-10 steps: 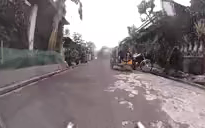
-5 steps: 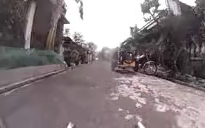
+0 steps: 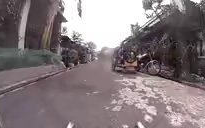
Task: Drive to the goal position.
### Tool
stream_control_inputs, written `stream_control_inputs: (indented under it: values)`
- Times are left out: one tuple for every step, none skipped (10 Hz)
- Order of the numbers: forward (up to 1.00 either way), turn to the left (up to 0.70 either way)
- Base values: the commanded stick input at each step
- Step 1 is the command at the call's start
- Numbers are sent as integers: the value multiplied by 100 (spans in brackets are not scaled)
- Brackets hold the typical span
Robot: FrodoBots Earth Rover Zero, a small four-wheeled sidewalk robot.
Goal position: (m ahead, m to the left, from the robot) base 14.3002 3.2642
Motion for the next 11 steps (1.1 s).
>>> stream_control_inputs:
  values:
    - [70,0]
    - [70,0]
    - [70,0]
    - [70,0]
    - [70,0]
    - [70,0]
    - [70,0]
    - [70,0]
    - [70,0]
    - [70,0]
    - [70,0]
